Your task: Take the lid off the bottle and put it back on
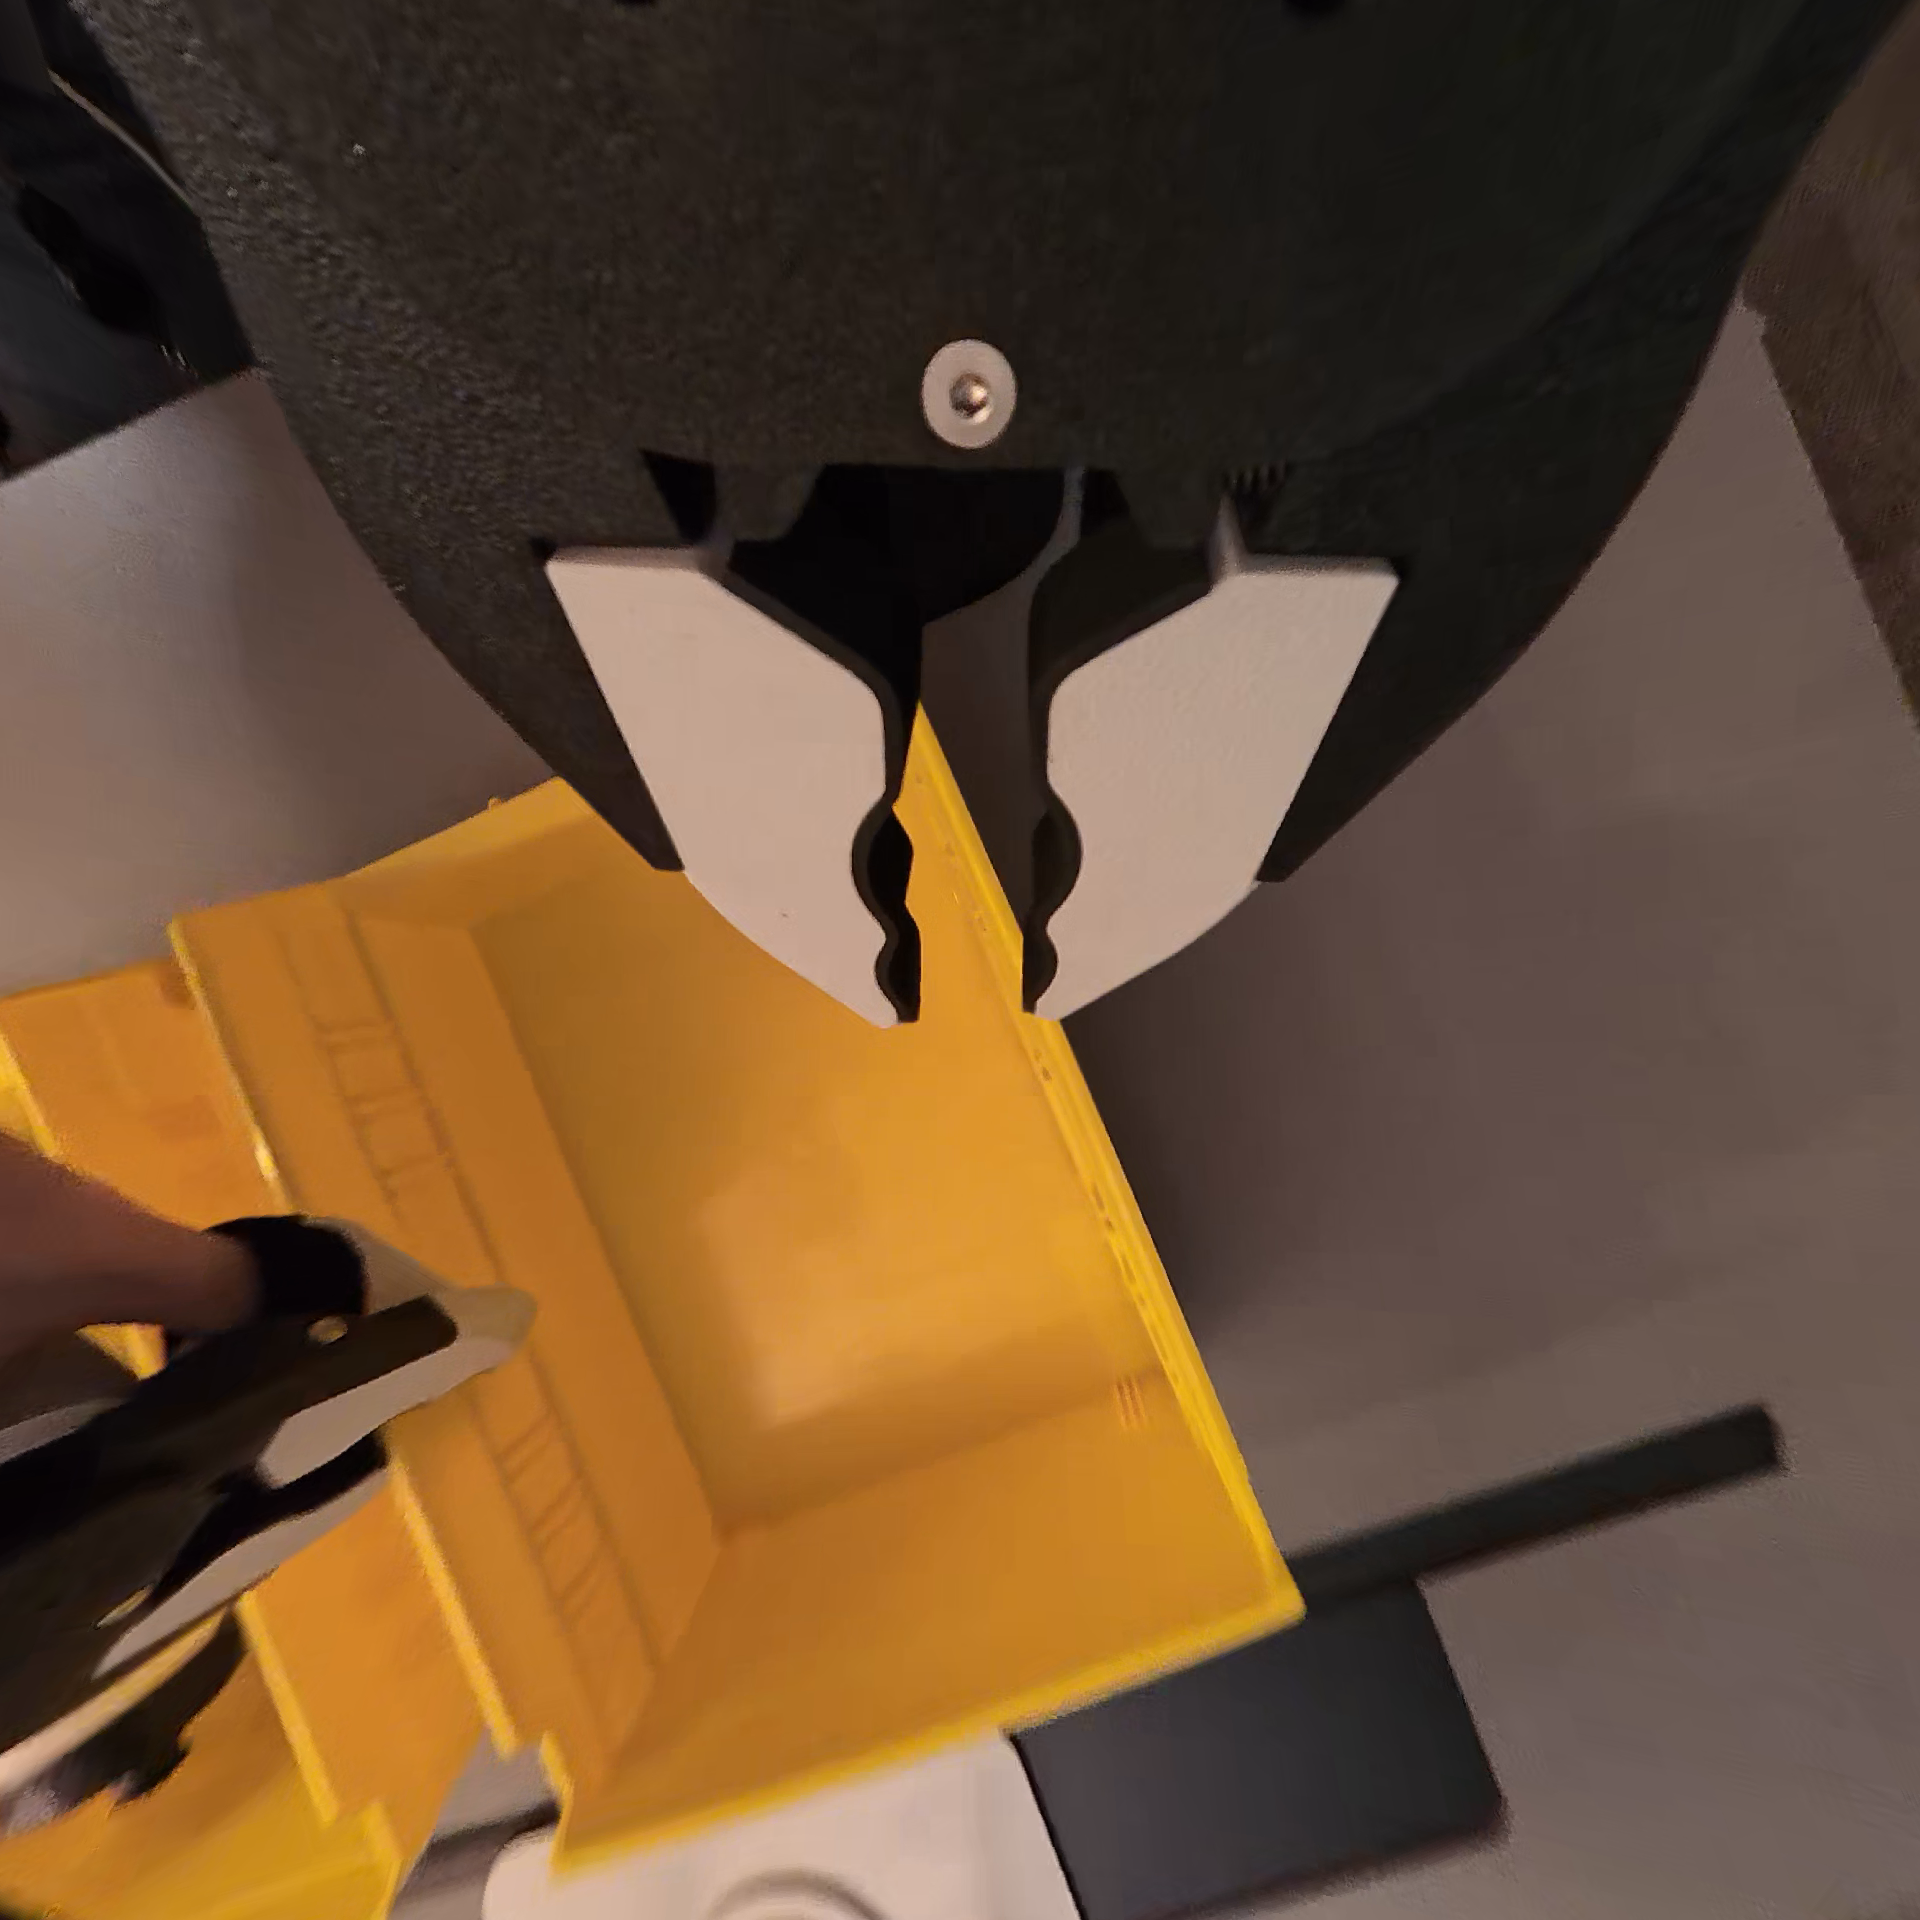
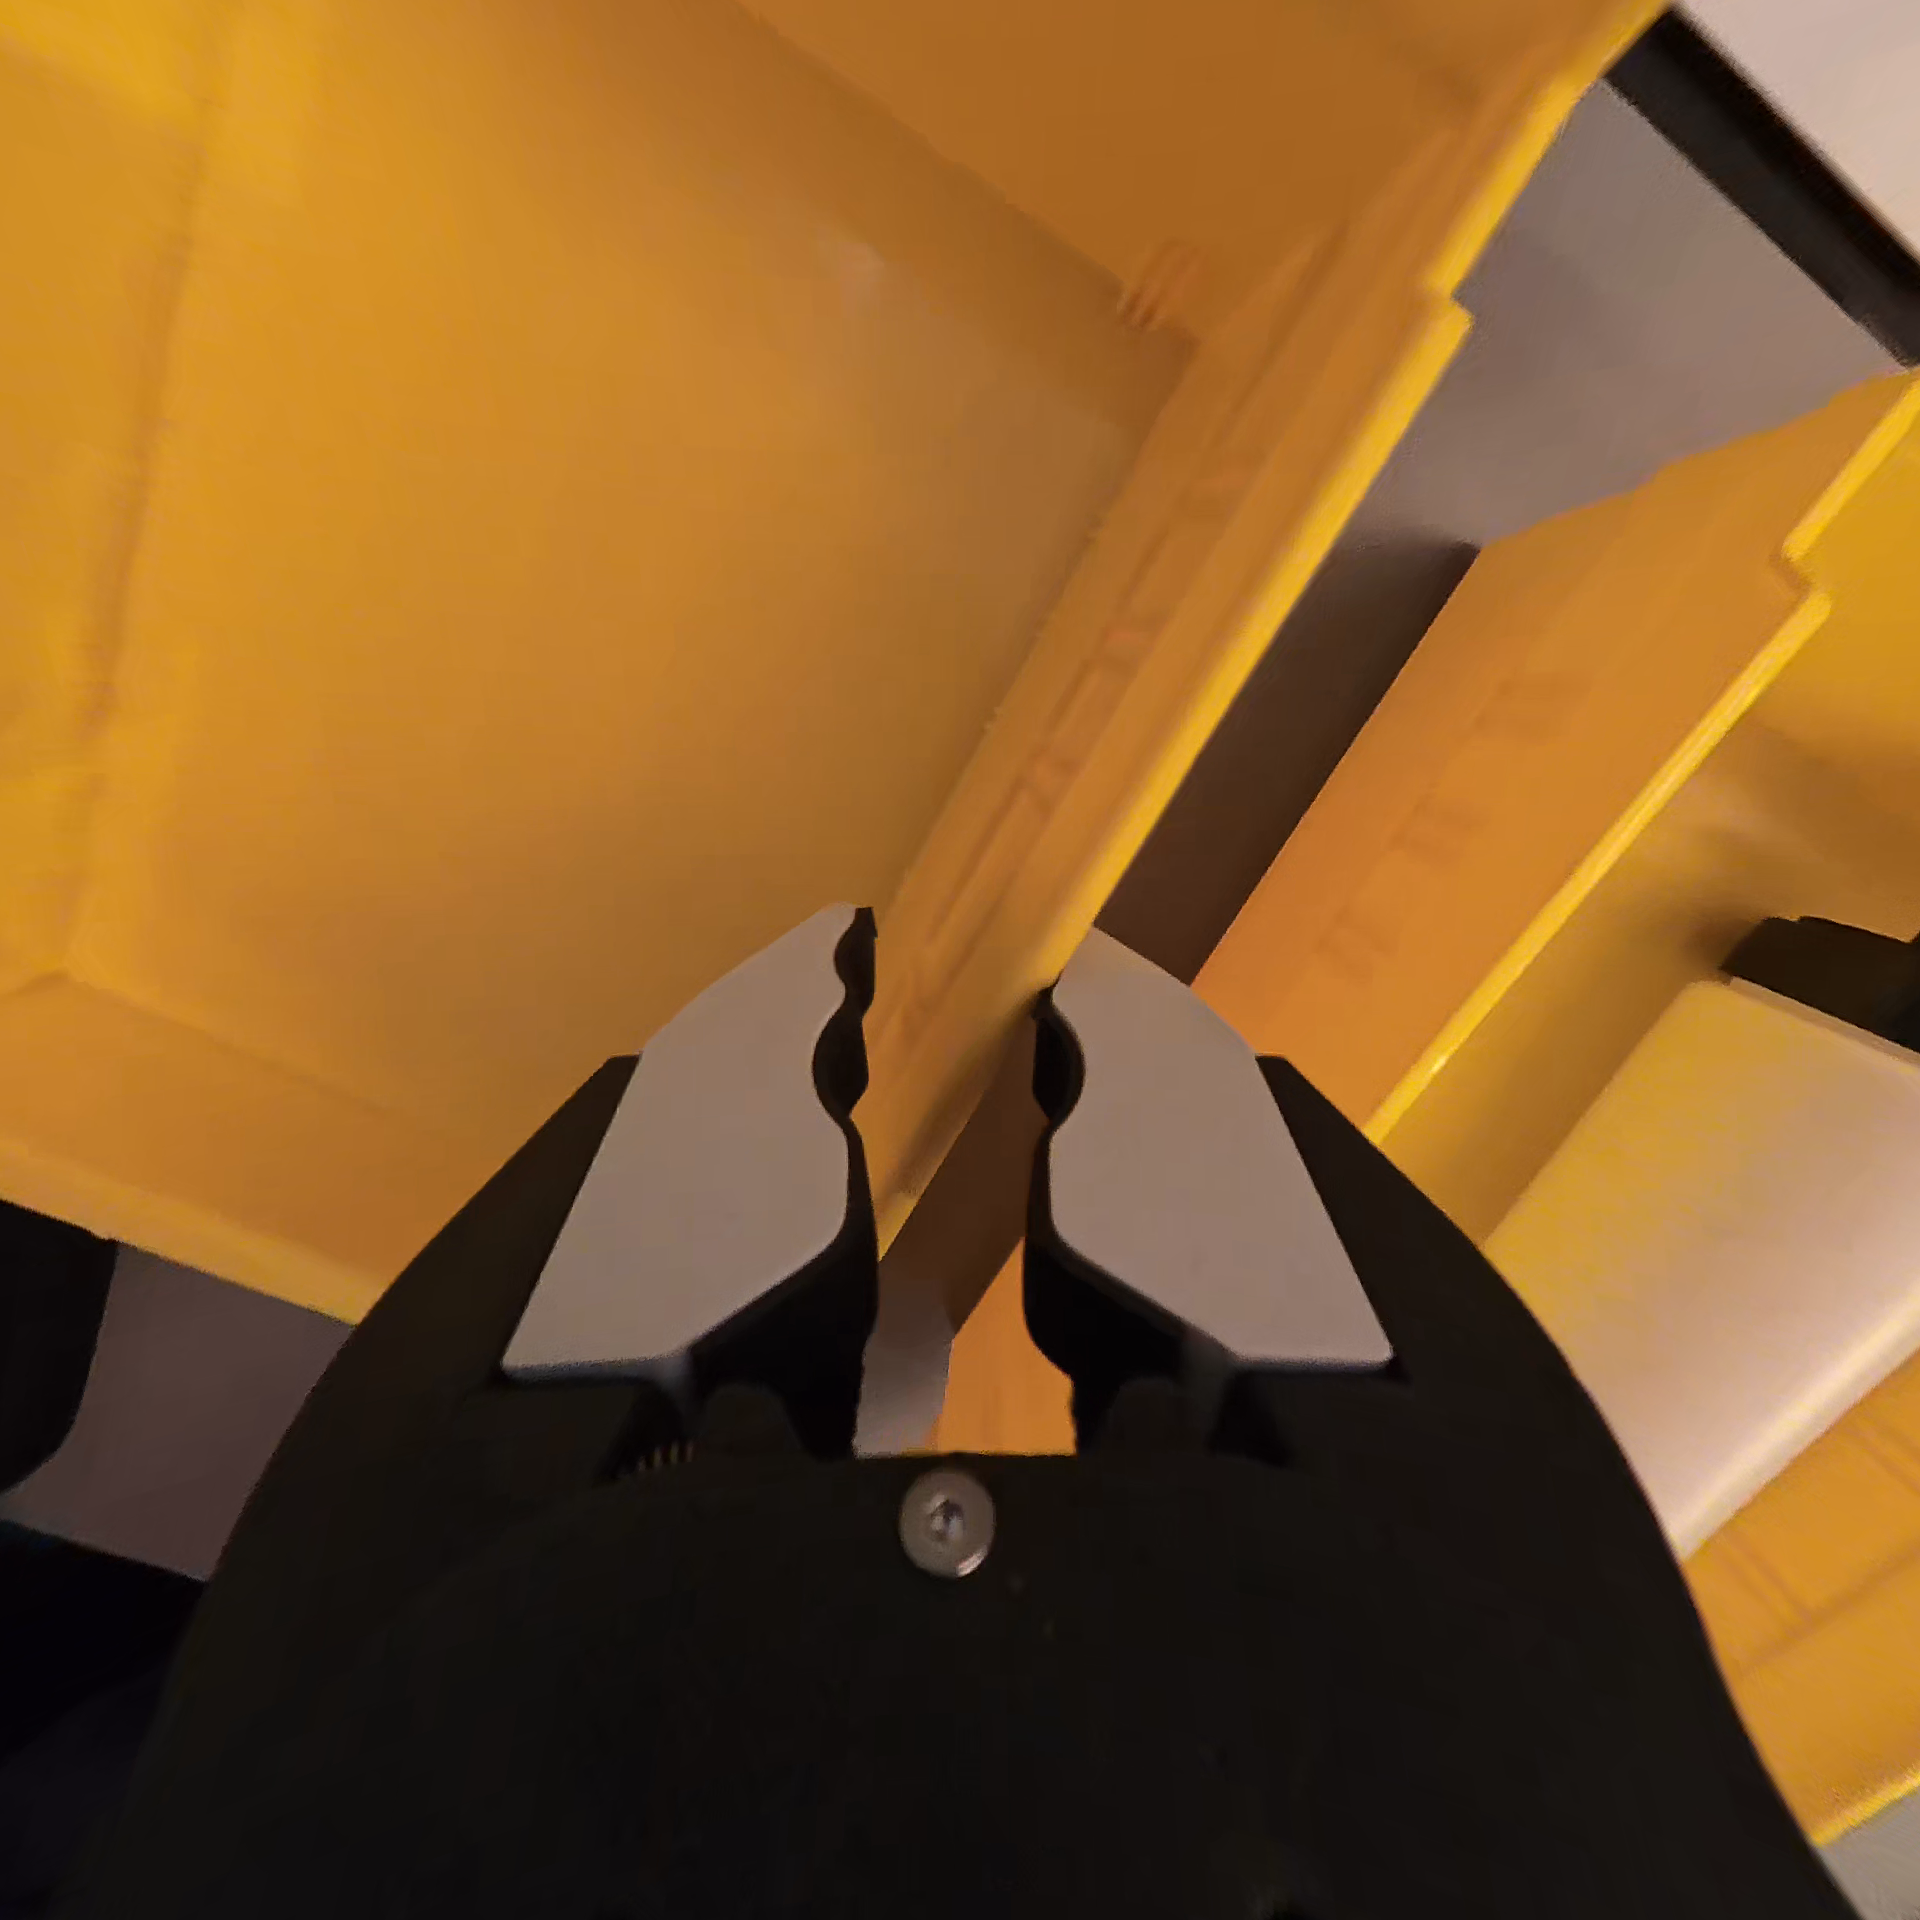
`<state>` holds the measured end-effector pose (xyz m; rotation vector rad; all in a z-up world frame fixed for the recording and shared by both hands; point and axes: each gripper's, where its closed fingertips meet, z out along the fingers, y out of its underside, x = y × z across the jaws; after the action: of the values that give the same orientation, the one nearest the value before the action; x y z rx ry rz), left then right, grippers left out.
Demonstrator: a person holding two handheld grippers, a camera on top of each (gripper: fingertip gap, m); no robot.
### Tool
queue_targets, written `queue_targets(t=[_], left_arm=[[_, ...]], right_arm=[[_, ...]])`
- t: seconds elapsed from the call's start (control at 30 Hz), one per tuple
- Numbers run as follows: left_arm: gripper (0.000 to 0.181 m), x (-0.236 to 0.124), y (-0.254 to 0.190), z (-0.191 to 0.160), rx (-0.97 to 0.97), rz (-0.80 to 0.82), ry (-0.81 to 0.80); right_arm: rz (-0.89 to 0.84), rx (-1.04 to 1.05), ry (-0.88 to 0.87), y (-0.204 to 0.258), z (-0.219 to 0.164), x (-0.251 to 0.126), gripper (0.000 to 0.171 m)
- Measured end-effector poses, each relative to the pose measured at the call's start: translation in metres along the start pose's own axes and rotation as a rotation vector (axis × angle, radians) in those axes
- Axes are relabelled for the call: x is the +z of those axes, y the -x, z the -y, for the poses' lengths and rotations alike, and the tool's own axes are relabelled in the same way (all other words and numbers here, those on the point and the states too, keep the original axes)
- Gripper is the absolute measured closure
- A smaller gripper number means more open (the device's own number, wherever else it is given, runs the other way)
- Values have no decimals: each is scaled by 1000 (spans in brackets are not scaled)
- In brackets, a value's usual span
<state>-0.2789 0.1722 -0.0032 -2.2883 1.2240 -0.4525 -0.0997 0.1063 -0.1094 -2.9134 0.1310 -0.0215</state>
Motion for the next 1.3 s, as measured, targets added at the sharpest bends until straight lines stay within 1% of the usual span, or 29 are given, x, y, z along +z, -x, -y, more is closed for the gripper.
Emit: queue_targets(t=[0.1,0.2,0.37,0.43,0.57,0.67,0.77,0.83,0.93,1.03,1.13,1.2,1.3], left_arm=[[164,-25,-3,14,1,13,-131],[164,-43,-12,19,33,14,-204],[164,-53,-27,21,91,-8,-241],[164,-54,-29,22,95,-22,-245],[164,-67,-30,24,88,-38,-297],[161,-94,-29,32,63,-42,-430],[159,-133,-34,43,27,-82,-631],[159,-155,-40,45,7,-141,-741],[158,-169,-52,41,16,-213,-782],[151,-163,-65,40,49,-249,-753],[144,-139,-88,46,100,-321,-679],[143,-109,-114,51,135,-448,-586],[141,-47,-154,57,132,-624,-385]], right_arm=[[35,44,-3,0,4,1,150],[78,116,-1,-1,8,2,159],[158,206,26,0,8,9,165],[170,208,31,0,7,9,166],[195,245,127,1,0,2,165],[195,240,215,1,-3,-18,166],[201,231,225,-3,4,-50,166],[224,220,195,-8,9,-78,165],[272,205,139,-30,8,-133,165],[303,237,84,-75,-17,-188,165],[279,334,60,-140,-67,-227,165],[223,428,47,-189,-110,-241,165],[129,567,44,-256,-178,-249,164]])
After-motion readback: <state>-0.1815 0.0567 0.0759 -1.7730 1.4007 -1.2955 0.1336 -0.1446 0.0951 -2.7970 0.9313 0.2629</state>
